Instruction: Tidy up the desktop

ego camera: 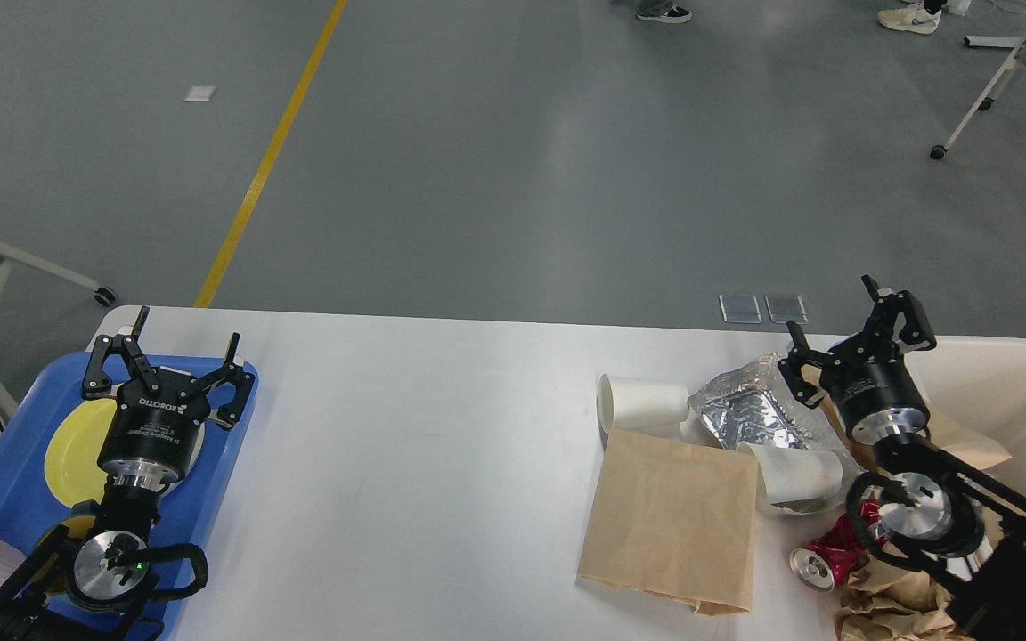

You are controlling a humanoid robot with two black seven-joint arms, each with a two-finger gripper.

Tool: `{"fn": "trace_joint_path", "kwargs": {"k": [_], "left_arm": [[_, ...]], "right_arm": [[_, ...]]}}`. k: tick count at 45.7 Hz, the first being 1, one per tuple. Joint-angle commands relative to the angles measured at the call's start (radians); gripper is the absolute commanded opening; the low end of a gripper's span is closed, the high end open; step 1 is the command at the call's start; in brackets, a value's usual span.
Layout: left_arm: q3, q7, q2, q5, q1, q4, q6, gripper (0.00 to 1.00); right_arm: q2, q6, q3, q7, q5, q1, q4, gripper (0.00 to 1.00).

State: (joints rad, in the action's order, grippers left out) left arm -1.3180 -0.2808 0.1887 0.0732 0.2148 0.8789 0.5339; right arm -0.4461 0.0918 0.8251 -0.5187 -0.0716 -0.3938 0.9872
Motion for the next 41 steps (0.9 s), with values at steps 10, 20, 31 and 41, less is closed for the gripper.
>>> {"fn": "trace_joint_path", "kwargs": {"k": [10,20,31,41], "left_arm": [[-0.001,0.0,0.0,-0.001,0.0,0.0,0.0,0.96],[0.0,0.0,0.0,0.0,0.0,0.0,0.0,0.96],[0.0,0.0,0.001,-0.001,0.0,0.0,0.0,0.96],[0.0,0.0,0.0,-0.001,0.0,0.0,0.0,0.96]], "right_arm": [[-0.276,0.249,-0.576,-0.006,-0.004,-0.301,-0.007,1.0],[-0.298,0.259,-1.032,-0.006,-0.011,-0.678,-0.01,1.0],[-0.212,0.292,-1.68,-0.004,-0.014,-1.068,-0.007,1.0],[0.07,0.56,-2.175,0.017,-0.053,-1.293,-0.004,1.0]]}}
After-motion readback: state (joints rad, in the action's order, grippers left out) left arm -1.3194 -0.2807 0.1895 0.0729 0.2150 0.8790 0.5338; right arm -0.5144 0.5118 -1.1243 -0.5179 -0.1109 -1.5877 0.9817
